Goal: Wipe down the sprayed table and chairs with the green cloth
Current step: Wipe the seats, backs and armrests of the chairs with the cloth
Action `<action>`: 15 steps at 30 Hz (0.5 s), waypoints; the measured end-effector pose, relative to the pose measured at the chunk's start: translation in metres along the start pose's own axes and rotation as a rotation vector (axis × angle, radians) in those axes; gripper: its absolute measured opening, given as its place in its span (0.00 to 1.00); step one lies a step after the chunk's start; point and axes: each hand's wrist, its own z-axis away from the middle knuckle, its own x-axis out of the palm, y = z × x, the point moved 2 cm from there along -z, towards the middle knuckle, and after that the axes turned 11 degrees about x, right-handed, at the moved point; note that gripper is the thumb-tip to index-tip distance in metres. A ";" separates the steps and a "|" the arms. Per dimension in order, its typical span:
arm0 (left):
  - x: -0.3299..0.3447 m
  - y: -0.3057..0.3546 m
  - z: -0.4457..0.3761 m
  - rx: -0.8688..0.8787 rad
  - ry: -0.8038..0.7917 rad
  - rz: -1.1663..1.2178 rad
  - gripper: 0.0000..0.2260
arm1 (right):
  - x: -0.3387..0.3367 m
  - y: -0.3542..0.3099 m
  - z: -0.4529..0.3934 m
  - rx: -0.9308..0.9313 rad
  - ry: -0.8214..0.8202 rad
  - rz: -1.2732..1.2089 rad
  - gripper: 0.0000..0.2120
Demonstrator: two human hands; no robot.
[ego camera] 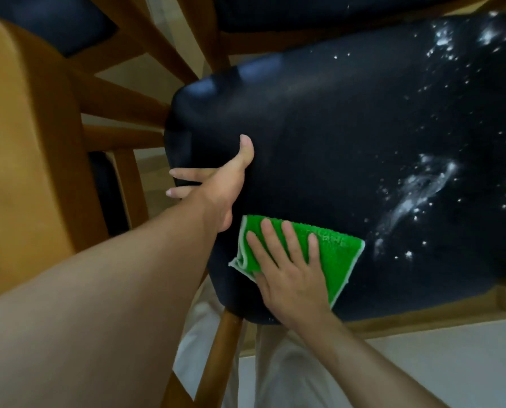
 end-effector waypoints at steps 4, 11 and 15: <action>0.004 0.003 0.003 -0.033 0.030 -0.049 0.68 | -0.009 0.014 -0.022 -0.053 0.026 0.009 0.34; 0.004 0.002 -0.001 -0.053 -0.002 -0.106 0.67 | -0.074 0.070 -0.183 0.343 0.178 -0.081 0.30; 0.004 0.004 0.000 -0.053 0.001 -0.121 0.67 | -0.092 0.095 -0.222 0.525 0.226 -0.079 0.30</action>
